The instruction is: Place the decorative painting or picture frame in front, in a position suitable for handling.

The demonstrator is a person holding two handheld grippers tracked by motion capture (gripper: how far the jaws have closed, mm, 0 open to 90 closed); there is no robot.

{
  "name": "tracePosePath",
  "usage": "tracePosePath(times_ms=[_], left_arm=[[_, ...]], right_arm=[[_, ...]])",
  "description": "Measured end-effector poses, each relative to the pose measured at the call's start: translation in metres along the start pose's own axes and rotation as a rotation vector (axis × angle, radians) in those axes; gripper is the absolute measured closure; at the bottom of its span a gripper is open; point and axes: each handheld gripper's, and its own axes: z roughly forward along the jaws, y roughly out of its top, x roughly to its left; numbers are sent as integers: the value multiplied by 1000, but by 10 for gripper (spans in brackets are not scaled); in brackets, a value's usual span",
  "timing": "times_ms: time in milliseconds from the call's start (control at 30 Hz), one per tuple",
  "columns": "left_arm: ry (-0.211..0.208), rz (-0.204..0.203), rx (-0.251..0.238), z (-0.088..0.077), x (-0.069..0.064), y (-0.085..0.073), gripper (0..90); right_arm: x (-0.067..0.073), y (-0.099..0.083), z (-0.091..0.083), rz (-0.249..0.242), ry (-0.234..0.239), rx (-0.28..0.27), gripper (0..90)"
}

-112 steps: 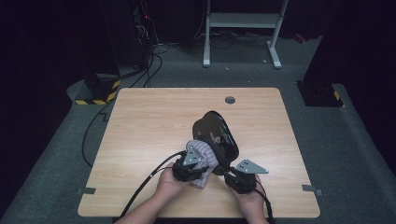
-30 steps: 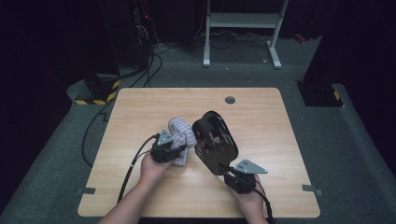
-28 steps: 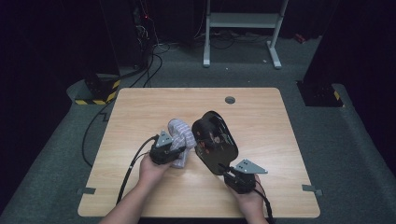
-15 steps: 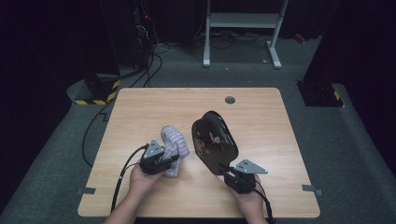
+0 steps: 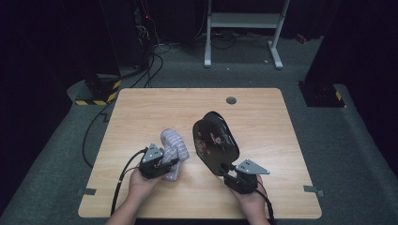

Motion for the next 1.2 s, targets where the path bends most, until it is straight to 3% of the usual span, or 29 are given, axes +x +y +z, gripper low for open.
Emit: tracePosePath(times_ms=[133,533,700,1067,1200], left_arm=[[-6,-4,-6,-1,0,1,628],[-2,-8,-10,-3,3,0,620],[-5,-7,-6,-2,4,0,620],[-6,-12,-6,-2,5,0,617],[-5,-16,-4,-1,5,-1,616]], right_arm=[[0,1,-1,2,-8,-19,495],[-2,16,-10,19,-8,-73,393],[-2,31,-18,-5,-27,-106,342],[-3,69,-27,-41,-34,-162,364],[-2,71,-31,-58,-57,-173,536]])
